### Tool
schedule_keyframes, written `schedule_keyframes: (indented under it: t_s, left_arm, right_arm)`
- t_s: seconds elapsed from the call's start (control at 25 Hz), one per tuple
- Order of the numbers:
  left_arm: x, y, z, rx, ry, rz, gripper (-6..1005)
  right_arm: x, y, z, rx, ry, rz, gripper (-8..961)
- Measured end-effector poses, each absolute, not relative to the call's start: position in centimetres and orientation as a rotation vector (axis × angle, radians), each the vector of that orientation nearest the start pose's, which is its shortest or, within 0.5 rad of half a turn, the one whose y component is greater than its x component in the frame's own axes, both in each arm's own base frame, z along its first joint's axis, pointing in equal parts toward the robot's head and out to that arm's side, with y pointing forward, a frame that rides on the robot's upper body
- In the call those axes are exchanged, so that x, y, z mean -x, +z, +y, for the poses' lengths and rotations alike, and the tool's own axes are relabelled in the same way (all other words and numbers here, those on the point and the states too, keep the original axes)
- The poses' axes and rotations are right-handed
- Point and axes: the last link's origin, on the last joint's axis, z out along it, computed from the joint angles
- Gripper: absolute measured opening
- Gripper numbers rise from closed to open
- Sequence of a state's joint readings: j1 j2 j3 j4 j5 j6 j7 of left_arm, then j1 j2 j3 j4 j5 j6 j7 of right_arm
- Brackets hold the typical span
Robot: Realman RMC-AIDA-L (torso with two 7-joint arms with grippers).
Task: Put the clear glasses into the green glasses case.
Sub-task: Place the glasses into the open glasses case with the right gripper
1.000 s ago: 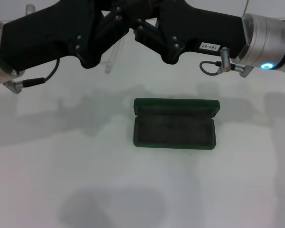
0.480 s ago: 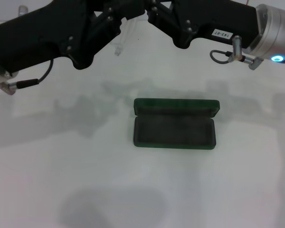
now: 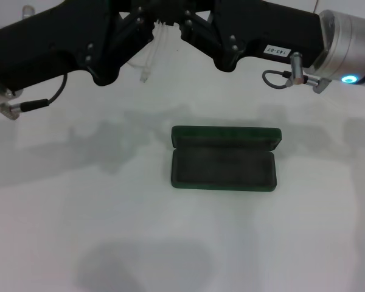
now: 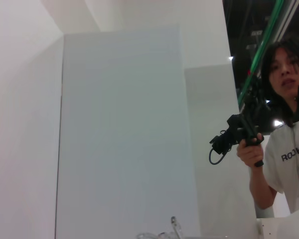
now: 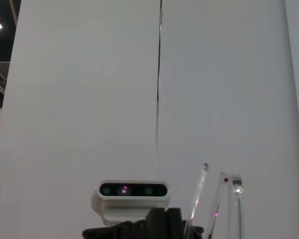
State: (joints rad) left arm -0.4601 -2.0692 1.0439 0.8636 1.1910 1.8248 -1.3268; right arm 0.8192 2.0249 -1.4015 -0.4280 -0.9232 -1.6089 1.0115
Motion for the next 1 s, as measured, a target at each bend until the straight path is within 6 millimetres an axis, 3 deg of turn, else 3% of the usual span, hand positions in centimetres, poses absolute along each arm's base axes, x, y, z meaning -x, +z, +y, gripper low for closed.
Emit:
schedule_keyframes:
  t_s: [1.0]
  left_arm:
    - [15.71, 6.01, 30.30, 2.595, -1.575, 0.050, 39]
  right_arm:
    - [-9.55, -1.12, 36.31, 2.621, 1.526, -0.103, 110]
